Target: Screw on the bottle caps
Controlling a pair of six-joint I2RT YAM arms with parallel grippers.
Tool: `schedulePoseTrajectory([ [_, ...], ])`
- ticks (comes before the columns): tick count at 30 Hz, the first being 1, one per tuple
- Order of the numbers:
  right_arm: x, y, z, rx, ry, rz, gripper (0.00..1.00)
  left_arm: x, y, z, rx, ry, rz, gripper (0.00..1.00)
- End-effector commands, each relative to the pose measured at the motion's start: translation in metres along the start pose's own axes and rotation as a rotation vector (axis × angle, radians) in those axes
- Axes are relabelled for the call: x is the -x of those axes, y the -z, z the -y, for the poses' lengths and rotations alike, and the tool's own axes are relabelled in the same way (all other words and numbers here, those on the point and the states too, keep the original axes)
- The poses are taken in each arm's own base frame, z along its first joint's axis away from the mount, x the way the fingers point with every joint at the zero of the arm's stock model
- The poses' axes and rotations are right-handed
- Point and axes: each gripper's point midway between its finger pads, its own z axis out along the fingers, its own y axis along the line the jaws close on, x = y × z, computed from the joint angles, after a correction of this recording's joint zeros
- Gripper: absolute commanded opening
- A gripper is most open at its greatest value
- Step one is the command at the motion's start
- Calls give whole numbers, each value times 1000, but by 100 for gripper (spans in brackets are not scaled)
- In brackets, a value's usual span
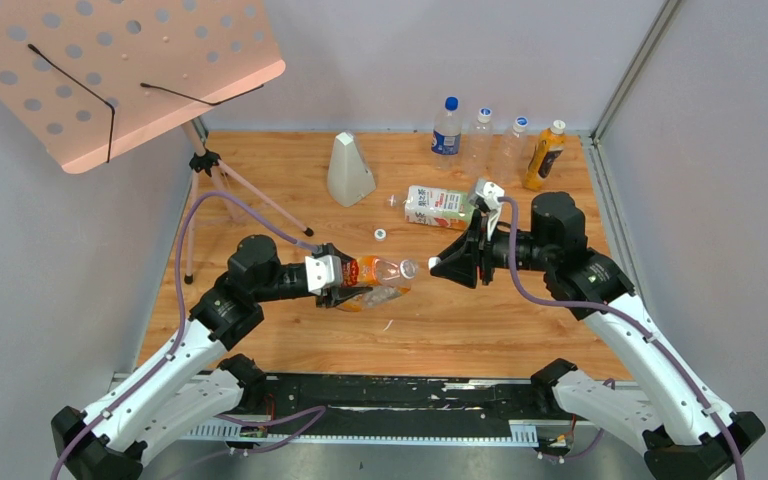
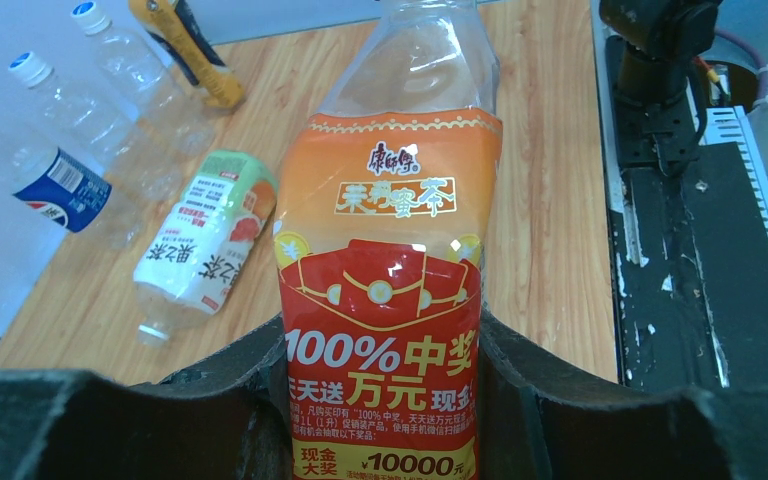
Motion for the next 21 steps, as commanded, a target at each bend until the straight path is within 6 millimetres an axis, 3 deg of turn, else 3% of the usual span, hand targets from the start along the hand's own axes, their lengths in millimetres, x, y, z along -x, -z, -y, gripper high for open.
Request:
schedulePoseTrajectory([
  [1,22,4,-21,102,157,86,1,27,3,1,-39,-77,64,5],
  [8,34,4,-32,158,185,114,2,25,3,1,-48,-82,43,4],
  [21,38,-6,-40,201,179,103,10,22,0,-1,-55,-85,29,5],
])
